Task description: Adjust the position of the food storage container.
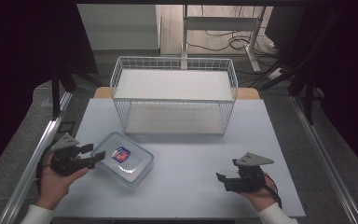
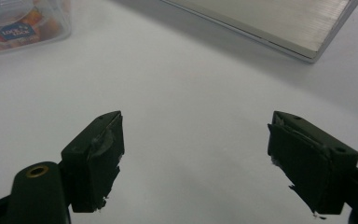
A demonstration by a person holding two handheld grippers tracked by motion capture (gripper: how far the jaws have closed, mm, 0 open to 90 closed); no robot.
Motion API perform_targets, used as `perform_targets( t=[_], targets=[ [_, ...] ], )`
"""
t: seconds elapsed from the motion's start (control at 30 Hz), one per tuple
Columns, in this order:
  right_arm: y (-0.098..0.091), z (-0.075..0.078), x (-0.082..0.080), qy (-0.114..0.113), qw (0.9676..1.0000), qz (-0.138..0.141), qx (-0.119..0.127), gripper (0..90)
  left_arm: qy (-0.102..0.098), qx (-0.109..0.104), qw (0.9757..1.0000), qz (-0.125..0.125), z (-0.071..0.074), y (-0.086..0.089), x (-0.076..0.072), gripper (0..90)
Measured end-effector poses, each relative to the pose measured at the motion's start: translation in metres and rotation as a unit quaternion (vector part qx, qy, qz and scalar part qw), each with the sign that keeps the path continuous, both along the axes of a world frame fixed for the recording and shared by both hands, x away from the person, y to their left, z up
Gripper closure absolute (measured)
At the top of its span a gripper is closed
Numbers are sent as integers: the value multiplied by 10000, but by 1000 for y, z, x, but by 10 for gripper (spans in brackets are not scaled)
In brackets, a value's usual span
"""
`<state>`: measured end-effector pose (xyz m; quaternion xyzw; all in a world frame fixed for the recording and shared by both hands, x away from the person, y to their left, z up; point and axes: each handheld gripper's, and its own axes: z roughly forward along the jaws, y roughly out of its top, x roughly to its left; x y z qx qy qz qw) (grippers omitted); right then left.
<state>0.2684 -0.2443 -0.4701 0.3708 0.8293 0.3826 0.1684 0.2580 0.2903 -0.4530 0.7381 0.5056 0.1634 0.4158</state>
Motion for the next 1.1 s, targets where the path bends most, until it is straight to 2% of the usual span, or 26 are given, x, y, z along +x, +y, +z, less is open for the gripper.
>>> perform_targets(
  t=[0.1, 0.13, 0.17, 0.23, 0.3, 0.37, 0.4, 0.43, 0.47, 0.5, 0.53, 0.57, 0.63, 0.73, 0.93, 1.1],
  targets=[
    [0, -1, 1, 28, 10000, -11, -23, 189, 101, -118, 9998, 119, 0, 12, 12, 431],
    [0, -2, 1, 30, 10000, -21, -33, 189, 198, -94, 9997, 141, -1, 18, 20, 470],
    [0, -2, 1, 30, 10000, -21, -33, 189, 198, -94, 9997, 141, -1, 18, 20, 485],
    [0, -3, 2, 43, 10000, -33, -44, 189, 335, -70, 9993, 166, -4, 23, 28, 500],
    [1, -4, 2, 64, 10000, -35, -65, 189, 520, -80, 9985, 178, -8, 27, 36, 560],
    [1, -4, 2, 67, 9999, -37, -76, 189, 686, 25, 9974, 223, -14, 30, 44, 588],
    [1, -4, 2, 69, 9999, -44, -95, 189, 753, 79, 9969, 224, -17, 31, 47, 661],
    [1, -4, 2, 69, 9999, -44, -95, 189, 819, 136, 9963, 228, -19, 32, 50, 661],
    [1, -4, 2, 67, 9999, -45, -99, 189, 893, 185, 9956, 232, -22, 33, 53, 699],
    [1, -5, 2, 70, 9999, -53, -103, 189, 968, 250, 9947, 245, -24, 33, 56, 745],
    [1, -5, 2, 78, 9999, -43, -119, 189, 1033, 436, 9932, 320, -28, 33, 58, 844],
    [1, -5, 2, 78, 9999, -43, -119, 189, 1033, 436, 9932, 320, -28, 33, 58, 873],
    [1, -5, 2, 77, 9999, -37, -127, 190, 1152, 495, 9916, 303, -32, 34, 62, 893],
    [0, -6, 2, 86, 9998, -52, -144, 190, 1422, 611, 9877, 235, -42, 36, 69, 899],
    [0, -6, 2, 86, 9998, -61, -157, 190, 1523, 775, 9852, 161, -46, 33, 71, 899],
    [2, -6, 2, 96, 9997, -36, -234, 190, 1610, 878, 9830, -23, -47, 29, 70, 900]
  ],
)
